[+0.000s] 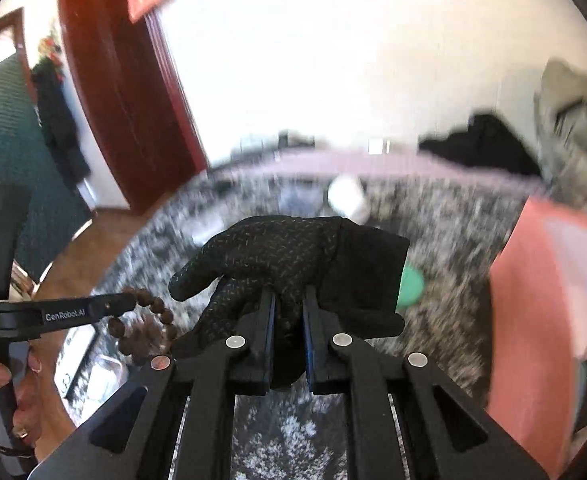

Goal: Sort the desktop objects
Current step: 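Carry the glove and bead bracelet over the pink box and release both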

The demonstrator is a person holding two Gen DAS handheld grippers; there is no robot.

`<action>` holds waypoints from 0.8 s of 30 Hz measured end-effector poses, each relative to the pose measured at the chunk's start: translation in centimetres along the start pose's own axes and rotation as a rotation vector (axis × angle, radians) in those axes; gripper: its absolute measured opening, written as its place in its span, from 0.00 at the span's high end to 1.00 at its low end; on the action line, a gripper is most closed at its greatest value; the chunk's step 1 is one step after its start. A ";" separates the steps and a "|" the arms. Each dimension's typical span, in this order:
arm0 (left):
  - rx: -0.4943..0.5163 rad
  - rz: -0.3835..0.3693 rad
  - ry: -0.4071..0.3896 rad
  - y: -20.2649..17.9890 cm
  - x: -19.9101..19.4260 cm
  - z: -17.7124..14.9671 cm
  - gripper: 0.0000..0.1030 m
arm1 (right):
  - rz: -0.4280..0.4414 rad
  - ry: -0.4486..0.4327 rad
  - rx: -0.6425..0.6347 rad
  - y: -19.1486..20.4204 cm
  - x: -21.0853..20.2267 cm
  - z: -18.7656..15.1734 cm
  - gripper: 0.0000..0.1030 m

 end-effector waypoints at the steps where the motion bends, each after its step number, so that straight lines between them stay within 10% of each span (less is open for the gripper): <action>1: 0.013 -0.001 -0.027 -0.5 -1.1 0.2 0.83 | -0.006 -0.026 -0.008 0.1 -0.9 0.4 0.89; 14: 0.223 -0.133 -0.292 -11.9 -13.8 -0.8 0.83 | -0.145 -0.285 -0.061 -2.1 -13.4 2.1 0.89; 24: 0.412 -0.399 -0.317 -24.4 -17.8 -4.4 0.83 | -0.405 -0.388 0.152 -14.0 -23.3 -1.1 0.88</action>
Point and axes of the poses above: each gripper's, at about its wrist camera, not at the fingertips, and x roughly the way its jaws point, y to its left, z to its top, the point moved 7 cm from there along x, roughly the way its jaws point, and after that the axes turned 5 degrees about y, right-handed, at the moved point
